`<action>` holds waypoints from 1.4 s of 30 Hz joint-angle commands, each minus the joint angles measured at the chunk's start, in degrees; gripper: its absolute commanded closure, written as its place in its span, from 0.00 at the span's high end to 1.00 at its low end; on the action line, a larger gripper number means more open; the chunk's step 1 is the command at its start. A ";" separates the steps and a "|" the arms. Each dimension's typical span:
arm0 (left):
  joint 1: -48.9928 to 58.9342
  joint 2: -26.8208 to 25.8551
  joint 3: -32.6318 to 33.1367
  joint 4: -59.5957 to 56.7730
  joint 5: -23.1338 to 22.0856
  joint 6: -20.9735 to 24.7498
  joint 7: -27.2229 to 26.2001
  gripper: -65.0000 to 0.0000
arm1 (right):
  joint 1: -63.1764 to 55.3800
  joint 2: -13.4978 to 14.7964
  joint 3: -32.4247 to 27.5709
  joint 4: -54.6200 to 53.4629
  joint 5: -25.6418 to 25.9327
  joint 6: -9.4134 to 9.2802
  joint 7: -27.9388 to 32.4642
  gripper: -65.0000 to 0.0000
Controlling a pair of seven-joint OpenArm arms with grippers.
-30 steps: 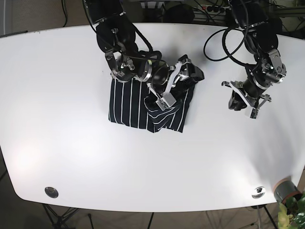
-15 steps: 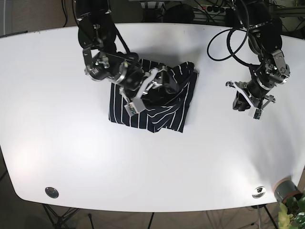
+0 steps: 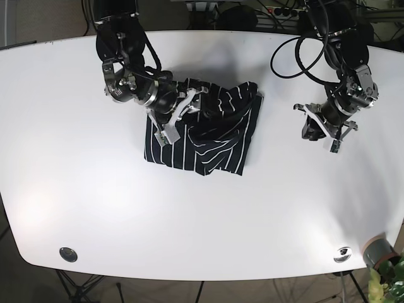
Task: Fold the T-shirt properly
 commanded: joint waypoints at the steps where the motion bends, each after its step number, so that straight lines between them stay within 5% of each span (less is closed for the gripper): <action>1: -0.79 -0.86 -0.24 0.80 -0.93 -0.07 -1.36 0.15 | 2.42 -0.75 -0.10 -1.59 1.49 0.62 1.55 0.60; 10: -0.52 -1.21 -0.33 0.98 -0.93 -0.07 -1.36 0.15 | 11.91 -4.35 -0.19 -11.26 1.49 0.70 1.55 0.60; 17: 0.27 -1.12 -0.33 1.24 -0.93 -0.07 -1.44 0.15 | 20.62 -10.93 -0.19 -21.37 1.49 0.70 1.99 0.60; 27: -1.05 -0.95 -0.15 1.33 -0.93 -0.07 -1.44 0.15 | 23.34 -10.59 1.75 -19.17 9.41 0.53 1.81 0.60; 42: -3.07 -0.86 13.65 8.63 -0.66 -0.07 -1.44 0.15 | 7.26 -0.75 2.28 -4.84 9.58 0.53 1.55 0.59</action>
